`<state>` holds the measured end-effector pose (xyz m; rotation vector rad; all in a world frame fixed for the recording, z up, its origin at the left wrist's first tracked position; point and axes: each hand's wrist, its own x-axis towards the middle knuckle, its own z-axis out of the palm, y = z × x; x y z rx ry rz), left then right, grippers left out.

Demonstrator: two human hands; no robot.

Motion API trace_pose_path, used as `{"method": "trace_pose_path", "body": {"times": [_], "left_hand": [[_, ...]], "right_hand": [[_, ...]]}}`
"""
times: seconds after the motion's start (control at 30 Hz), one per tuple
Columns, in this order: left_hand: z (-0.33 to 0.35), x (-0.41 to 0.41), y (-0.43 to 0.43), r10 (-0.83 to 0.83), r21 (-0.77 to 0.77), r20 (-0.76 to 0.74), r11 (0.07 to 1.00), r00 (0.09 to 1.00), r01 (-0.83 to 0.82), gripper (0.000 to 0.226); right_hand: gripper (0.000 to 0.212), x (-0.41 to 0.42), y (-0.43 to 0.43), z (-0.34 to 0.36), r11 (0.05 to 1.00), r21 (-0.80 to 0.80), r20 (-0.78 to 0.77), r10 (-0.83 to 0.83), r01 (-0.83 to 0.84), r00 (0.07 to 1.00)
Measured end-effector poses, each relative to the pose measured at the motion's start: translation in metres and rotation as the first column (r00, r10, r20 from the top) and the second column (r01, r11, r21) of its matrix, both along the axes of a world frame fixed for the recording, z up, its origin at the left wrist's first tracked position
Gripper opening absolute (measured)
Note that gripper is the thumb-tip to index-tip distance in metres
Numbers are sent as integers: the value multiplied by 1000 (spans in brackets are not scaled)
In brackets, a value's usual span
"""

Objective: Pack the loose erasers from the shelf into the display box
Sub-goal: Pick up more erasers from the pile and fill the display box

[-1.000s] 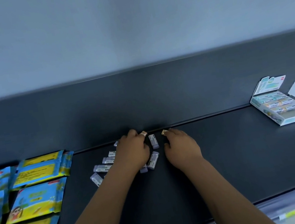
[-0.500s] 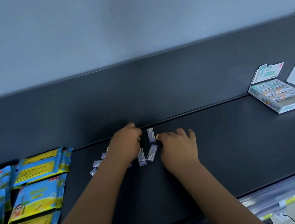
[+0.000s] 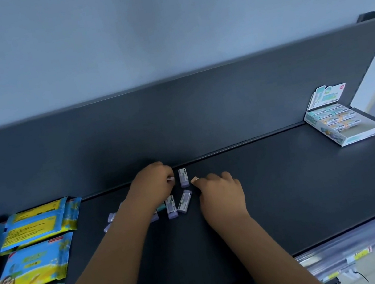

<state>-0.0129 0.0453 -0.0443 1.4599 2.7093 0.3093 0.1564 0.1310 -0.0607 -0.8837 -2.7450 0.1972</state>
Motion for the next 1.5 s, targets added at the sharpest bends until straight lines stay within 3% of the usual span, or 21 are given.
{"method": "trace_pose_path", "body": {"times": [0.13,0.27,0.47,0.63,0.8,0.97,1.07,1.27,1.5], "left_hand": [[5,-7,1,30,-106,43,994,999,-25,14],[11,-14,-4,69,-150,111,987,991,-52,34],[12,-10,-5,154,-114,-121,979,981,-168,16],[12,-8,-5,152,-133,-17,979,988,-153,9],[12,-9,-4,90,-153,76,985,993,-78,19],[7,-6,-5,68,-81,68,995,995,-62,5],[3,-5,-4,52,-40,75,998,996,-49,8],[1,-3,-9,38,45,140,998,989,-44,8],[-3,16,-22,74,211,108,973,991,-95,9]], "right_hand": [[42,-2,-1,-2,1000,23,-25,-2,3,1000],[48,0,3,-5,1000,-1,-57,26,-26,998],[53,0,3,-9,999,46,-133,-6,12,991],[56,3,7,-12,999,27,-144,-32,36,989],[60,5,11,-6,995,-102,-82,-9,1,997],[53,7,11,-8,994,-109,-141,-30,14,990],[53,8,17,-4,989,-151,-111,-9,-8,994],[20,15,28,-5,985,-169,-78,21,-34,997],[18,17,33,-5,982,-171,-60,65,-74,996]]}}
